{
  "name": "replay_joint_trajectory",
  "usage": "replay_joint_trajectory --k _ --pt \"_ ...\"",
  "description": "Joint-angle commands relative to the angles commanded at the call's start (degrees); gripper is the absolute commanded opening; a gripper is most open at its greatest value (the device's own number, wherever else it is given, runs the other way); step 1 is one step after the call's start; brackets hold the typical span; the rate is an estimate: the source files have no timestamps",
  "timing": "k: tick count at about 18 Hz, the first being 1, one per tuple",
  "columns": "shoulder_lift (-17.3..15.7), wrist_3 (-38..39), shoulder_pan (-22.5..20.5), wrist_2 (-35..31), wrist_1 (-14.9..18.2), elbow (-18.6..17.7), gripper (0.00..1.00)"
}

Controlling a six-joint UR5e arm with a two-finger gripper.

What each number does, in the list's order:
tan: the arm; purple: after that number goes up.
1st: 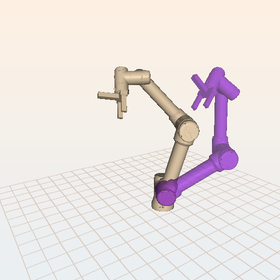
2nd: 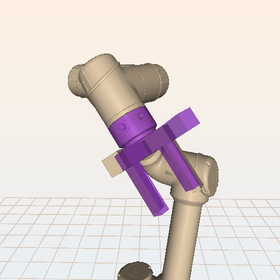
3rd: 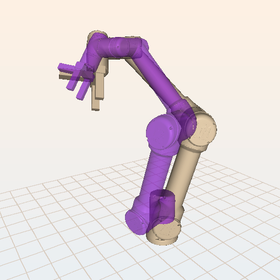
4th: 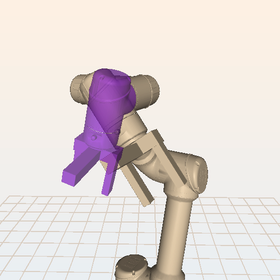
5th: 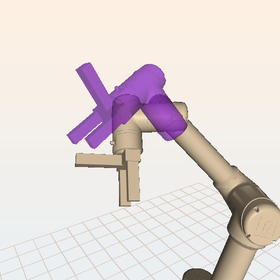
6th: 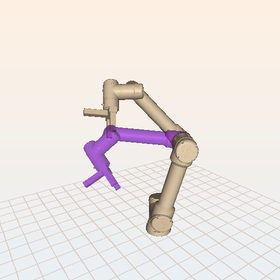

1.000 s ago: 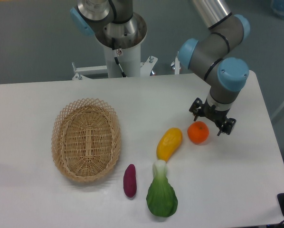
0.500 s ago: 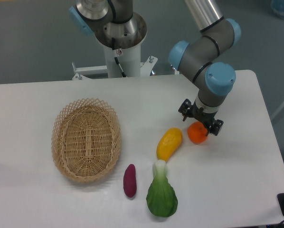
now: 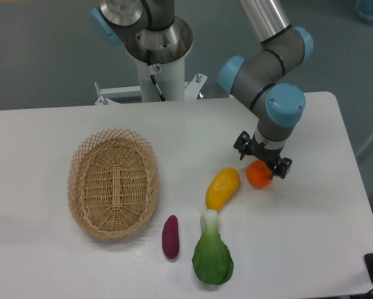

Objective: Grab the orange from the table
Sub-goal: 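Close the gripper fingers around the orange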

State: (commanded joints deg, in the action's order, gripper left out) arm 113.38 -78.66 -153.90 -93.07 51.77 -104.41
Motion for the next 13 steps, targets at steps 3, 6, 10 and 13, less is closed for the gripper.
replay_joint_trajectory --k 3,6,10,13 --pt "0.6 0.0 0.1 -0.2 -2.9 -0.6 1.0" --pt "1.1 0.2 0.5 -0.2 -3.3 -0.6 1.0" --pt "1.8 1.9 1.0 -0.2 -4.3 -0.5 1.0" --pt "2.1 1.9 1.2 -0.2 -5.3 -0.7 1.0"
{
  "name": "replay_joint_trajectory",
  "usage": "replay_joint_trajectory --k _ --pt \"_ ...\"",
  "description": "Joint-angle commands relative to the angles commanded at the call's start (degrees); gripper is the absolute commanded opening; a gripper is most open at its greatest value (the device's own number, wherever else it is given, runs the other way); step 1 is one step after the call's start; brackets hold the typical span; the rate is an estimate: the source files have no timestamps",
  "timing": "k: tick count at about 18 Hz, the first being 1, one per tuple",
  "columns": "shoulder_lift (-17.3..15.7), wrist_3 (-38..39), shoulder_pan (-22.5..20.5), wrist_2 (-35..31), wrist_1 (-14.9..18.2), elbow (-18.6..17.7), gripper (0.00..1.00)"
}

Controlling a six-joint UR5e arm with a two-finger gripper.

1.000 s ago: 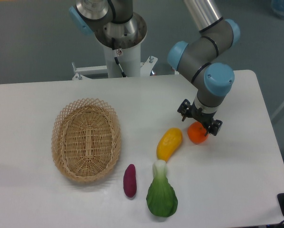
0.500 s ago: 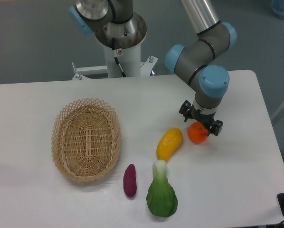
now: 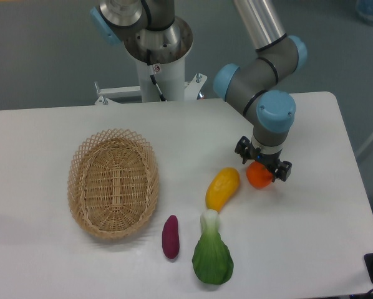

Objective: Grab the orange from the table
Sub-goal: 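Close the gripper fingers around the orange, then lift the held orange up and away from the yellow squash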

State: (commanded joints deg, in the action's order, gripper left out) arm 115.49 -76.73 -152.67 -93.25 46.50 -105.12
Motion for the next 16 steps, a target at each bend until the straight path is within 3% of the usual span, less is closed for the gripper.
replay_joint_trajectory --k 1,6,16 --pt "0.1 0.1 0.0 0.0 0.0 0.1 1.0" --pt "0.0 0.7 -0.1 0.0 0.1 0.1 0.68" --pt "-0.9 0.2 -0.6 0.5 1.2 3.2 0.67"
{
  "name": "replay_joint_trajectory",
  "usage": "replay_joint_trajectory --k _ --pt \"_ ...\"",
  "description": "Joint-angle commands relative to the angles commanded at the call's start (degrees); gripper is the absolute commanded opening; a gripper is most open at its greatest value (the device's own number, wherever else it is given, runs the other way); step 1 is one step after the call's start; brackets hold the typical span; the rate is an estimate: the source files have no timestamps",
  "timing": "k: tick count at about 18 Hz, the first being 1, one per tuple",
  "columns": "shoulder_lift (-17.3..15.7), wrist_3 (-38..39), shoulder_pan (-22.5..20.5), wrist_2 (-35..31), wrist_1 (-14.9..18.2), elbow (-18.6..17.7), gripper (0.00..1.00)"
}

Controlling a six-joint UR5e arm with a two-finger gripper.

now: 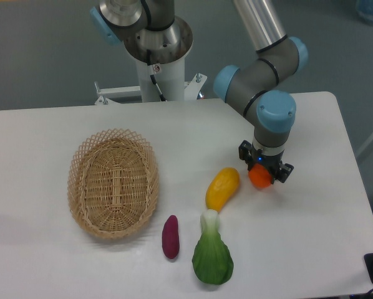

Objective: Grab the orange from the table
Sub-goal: 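Lift the held orange up and away from the yellow squash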

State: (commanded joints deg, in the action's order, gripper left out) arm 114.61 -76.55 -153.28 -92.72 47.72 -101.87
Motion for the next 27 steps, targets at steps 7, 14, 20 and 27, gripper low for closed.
replay_joint_trajectory --k 7,14,20,27 --pt "0.3 0.4 -0.2 0.1 0.4 4.0 0.69" --pt "0.5 1.1 -0.5 0.2 1.1 7.0 0.69" --pt "0.9 1.2 -0.9 0.5 6.0 11.3 0.69" --pt "2.5 0.5 -0.7 0.7 6.9 14.7 0.69"
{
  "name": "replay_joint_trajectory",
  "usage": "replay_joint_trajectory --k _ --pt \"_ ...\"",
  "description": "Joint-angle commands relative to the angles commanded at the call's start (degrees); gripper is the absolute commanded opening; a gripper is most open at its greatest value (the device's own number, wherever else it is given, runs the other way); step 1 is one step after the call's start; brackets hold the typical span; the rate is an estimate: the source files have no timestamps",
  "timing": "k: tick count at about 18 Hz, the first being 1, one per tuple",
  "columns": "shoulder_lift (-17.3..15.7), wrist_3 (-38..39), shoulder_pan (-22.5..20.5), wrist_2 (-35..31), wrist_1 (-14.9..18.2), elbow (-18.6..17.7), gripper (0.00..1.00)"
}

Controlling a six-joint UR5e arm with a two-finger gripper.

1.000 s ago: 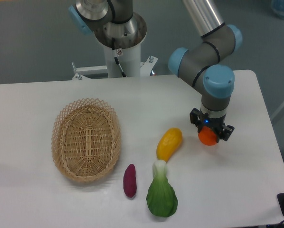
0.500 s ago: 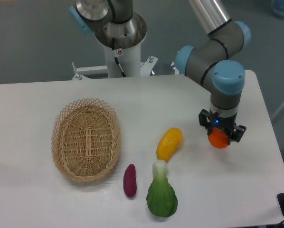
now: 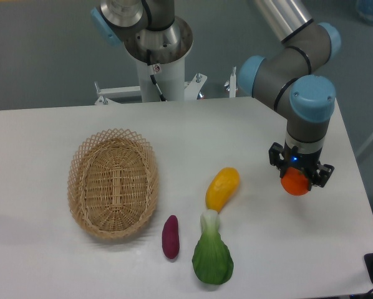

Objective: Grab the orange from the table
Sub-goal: 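Lift the held orange up and away from the yellow squash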

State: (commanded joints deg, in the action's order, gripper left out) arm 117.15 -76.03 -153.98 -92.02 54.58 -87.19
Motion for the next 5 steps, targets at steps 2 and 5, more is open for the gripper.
replay_joint_trajectory --k 2,5 --pt "0.2 0.0 0.0 0.1 0.3 0.6 0.7" --pt "0.3 0.0 0.0 0.2 0.2 0.6 0.7"
